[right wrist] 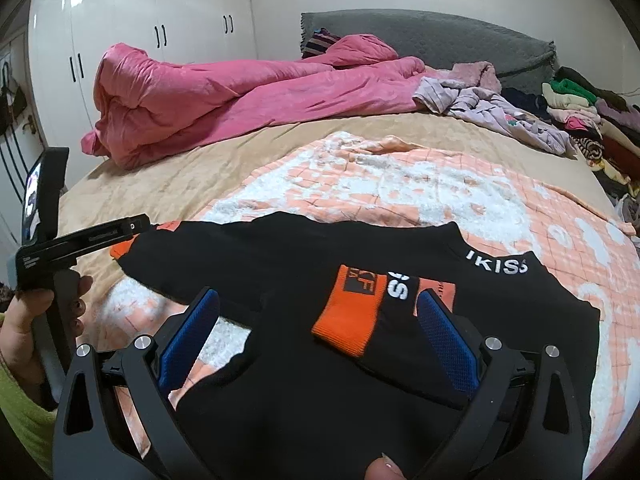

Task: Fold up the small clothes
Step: 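Move the left tool to the other sleeve's orange cuff and grasp it, then lift the cuff with the left tool and carry it across the chest toward the right tool, then grasp the orange cuff with the right tool while the left tool releases it, then lay the cuff flat on the chest with the right tool and open it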

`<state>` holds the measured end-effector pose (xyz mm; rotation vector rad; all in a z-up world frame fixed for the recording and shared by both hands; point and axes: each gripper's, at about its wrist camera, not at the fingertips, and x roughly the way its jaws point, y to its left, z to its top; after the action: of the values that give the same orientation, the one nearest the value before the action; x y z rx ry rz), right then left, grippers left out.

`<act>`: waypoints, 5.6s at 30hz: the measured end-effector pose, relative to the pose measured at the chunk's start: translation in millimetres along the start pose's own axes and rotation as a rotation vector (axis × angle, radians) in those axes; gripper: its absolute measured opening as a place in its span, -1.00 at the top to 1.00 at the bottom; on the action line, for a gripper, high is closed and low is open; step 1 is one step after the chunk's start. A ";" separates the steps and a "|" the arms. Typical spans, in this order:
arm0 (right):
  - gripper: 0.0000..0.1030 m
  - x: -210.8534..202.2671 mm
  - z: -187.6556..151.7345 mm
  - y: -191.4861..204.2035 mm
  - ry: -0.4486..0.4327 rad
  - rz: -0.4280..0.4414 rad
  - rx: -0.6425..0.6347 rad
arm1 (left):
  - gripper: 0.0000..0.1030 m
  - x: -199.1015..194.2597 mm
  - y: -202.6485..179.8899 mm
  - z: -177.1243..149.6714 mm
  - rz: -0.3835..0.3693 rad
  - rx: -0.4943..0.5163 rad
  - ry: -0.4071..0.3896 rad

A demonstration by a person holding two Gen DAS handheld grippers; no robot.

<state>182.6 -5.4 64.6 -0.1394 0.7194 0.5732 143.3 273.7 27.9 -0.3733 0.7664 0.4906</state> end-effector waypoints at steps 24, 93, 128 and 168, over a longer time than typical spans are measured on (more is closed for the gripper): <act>-0.91 56.6 -6.8 60.3 0.112 0.078 -0.064 | -0.67 63.5 67.5 -4.8 -0.021 -0.356 0.130; -0.91 -46.6 -59.1 -119.4 0.048 -0.070 0.361 | 0.00 -43.4 -142.7 -74.5 -0.632 0.439 -0.051; 0.85 -36.1 -37.3 -79.1 -0.134 0.050 0.193 | -0.49 -27.7 -93.6 -35.2 -0.389 0.267 -0.113; 0.82 -70.2 -62.2 -203.3 -0.120 -0.207 0.394 | -0.49 -3.9 -214.0 -86.2 -0.421 0.491 0.067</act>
<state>213.7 -226.6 49.5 0.1842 0.6784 0.2321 209.3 53.9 3.9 -0.0846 0.8181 -0.1105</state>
